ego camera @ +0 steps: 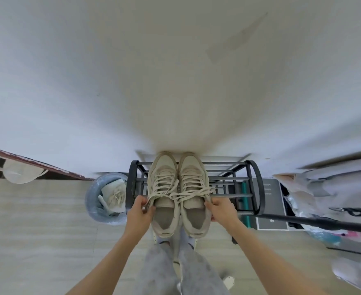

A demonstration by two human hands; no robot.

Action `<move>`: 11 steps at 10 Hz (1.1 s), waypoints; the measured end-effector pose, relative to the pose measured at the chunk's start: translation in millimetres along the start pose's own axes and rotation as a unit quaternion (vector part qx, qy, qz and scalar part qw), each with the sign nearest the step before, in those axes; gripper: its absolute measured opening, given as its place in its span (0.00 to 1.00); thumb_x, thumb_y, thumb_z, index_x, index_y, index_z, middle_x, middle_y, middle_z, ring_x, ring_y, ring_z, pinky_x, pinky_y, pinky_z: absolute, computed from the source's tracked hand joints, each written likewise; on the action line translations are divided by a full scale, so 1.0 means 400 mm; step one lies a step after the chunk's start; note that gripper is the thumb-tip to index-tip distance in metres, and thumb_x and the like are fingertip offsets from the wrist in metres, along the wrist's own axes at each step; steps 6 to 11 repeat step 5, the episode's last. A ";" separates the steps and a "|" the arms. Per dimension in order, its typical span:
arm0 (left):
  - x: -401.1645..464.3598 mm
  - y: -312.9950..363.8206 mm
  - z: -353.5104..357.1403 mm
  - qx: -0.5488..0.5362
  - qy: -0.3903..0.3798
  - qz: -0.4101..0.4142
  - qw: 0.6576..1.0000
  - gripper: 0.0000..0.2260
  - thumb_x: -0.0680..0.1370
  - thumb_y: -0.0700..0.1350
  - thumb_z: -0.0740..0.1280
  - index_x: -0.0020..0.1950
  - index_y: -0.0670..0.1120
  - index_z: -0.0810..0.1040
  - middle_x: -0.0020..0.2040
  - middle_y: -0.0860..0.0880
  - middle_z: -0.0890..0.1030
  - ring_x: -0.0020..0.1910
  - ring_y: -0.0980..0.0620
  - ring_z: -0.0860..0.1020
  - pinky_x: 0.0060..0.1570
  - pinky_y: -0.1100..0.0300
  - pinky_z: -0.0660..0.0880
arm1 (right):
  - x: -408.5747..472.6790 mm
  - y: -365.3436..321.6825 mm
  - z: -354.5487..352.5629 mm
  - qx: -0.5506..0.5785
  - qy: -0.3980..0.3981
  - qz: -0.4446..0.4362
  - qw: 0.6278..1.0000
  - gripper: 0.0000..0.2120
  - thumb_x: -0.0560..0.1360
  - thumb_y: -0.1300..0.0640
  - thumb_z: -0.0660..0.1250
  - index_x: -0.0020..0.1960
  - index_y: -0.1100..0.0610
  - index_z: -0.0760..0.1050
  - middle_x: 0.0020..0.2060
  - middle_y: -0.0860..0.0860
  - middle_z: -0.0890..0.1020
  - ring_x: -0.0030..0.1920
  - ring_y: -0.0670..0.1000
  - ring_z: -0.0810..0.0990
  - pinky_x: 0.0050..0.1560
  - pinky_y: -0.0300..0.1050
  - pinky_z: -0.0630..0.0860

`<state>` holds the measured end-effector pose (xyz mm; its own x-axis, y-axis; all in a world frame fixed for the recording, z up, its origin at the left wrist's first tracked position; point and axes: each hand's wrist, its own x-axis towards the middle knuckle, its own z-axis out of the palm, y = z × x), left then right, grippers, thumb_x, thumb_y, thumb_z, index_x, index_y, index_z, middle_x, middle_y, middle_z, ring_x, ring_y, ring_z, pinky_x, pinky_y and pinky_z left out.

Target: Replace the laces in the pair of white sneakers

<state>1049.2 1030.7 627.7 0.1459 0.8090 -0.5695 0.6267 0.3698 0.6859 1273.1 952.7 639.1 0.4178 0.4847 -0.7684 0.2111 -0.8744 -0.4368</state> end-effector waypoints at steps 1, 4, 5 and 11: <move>0.005 -0.008 0.005 0.008 0.001 -0.003 1.000 0.07 0.75 0.38 0.67 0.50 0.40 0.71 0.44 0.45 0.78 0.43 0.43 0.77 0.46 0.49 0.75 | 0.009 0.005 0.006 0.001 -0.001 0.000 1.000 0.15 0.76 0.51 0.64 0.43 0.64 0.78 0.37 0.56 0.82 0.43 0.57 0.82 0.52 0.56 0.78; -0.011 0.005 0.023 0.001 0.021 -0.029 0.999 0.08 0.77 0.40 0.66 0.53 0.42 0.69 0.46 0.48 0.75 0.47 0.47 0.74 0.46 0.56 0.70 | -0.021 -0.020 -0.010 -0.009 -0.068 0.006 0.998 0.16 0.77 0.50 0.63 0.61 0.55 0.73 0.54 0.52 0.79 0.54 0.54 0.78 0.56 0.52 0.77; -0.019 0.008 0.021 -0.022 0.021 -0.022 0.999 0.08 0.78 0.43 0.65 0.55 0.44 0.69 0.47 0.49 0.75 0.48 0.48 0.75 0.47 0.57 0.70 | -0.062 -0.102 -0.073 -0.010 -0.046 -0.053 0.997 0.20 0.78 0.48 0.61 0.67 0.55 0.69 0.56 0.49 0.75 0.50 0.48 0.76 0.52 0.45 0.73; -0.019 0.008 0.021 -0.022 0.021 -0.022 0.999 0.08 0.78 0.43 0.65 0.55 0.44 0.69 0.47 0.49 0.75 0.48 0.48 0.75 0.47 0.57 0.70 | -0.062 -0.102 -0.073 -0.010 -0.046 -0.053 0.997 0.20 0.78 0.48 0.61 0.67 0.55 0.69 0.56 0.49 0.75 0.50 0.48 0.76 0.52 0.45 0.73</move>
